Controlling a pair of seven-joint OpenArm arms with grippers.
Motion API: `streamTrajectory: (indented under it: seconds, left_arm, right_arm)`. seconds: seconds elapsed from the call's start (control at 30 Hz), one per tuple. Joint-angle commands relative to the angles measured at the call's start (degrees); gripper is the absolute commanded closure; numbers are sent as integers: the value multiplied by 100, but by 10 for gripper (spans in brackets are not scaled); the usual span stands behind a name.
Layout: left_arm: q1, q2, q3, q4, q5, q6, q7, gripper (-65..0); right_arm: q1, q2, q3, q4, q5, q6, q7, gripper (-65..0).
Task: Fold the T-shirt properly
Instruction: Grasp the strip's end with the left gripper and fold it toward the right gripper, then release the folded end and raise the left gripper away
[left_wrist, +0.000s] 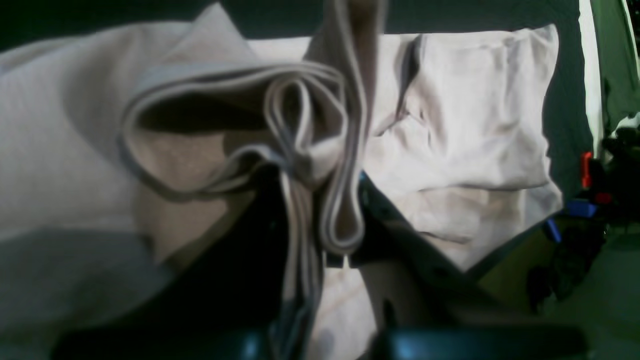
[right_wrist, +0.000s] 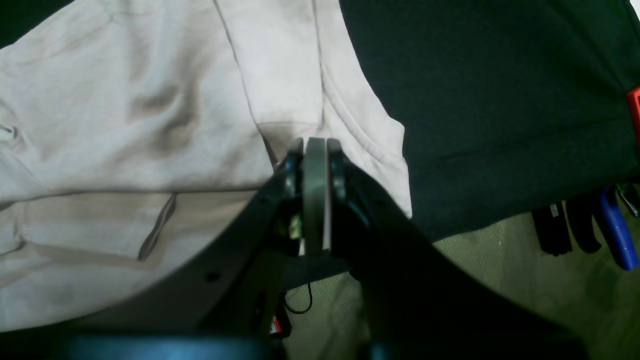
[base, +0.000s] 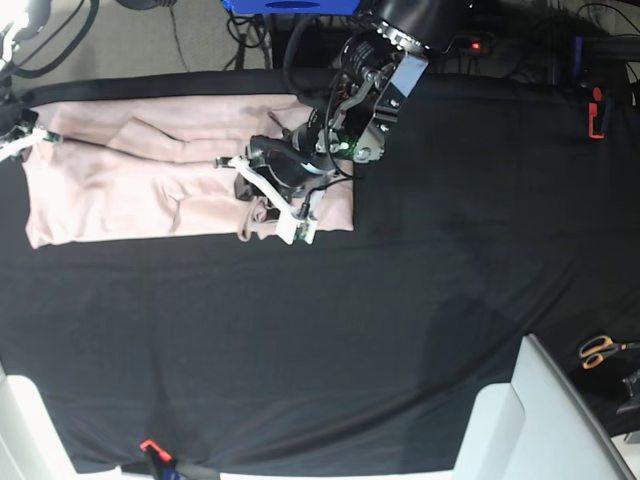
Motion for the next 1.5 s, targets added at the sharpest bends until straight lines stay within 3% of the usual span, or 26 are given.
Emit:
streamTrajectory:
  seconds: [0.0, 0.33, 0.43, 0.7, 0.8, 1.3, 1.47]
  left_arm:
    - [-54, 71, 21, 35, -57, -51, -75, 0]
    - [-90, 71, 302, 0, -57, -51, -66, 0]
    - [-213, 62, 636, -18, -83, -51, -66, -128]
    - [-309, 71, 742, -149, -101, -51, -66, -456]
    - [-380, 71, 997, -158, -101, -77, -57, -536]
    - [-1356, 449, 3072, -659, -109, -86, -57, -550]
    - [-1531, 405, 3142, -466, -109, -86, -75, -550]
  right_arm:
    - [39, 87, 11, 100, 45, -10, 88, -8]
    - [39, 87, 11, 100, 45, -10, 88, -8]
    - [39, 87, 11, 100, 45, -10, 88, -8]
    - [21, 113, 11, 100, 45, -1, 88, -8]
    - [21, 113, 11, 100, 45, -1, 88, -8]
    - [21, 113, 11, 100, 45, -1, 88, -8]
    - [21, 113, 2, 100, 45, 8, 88, -8]
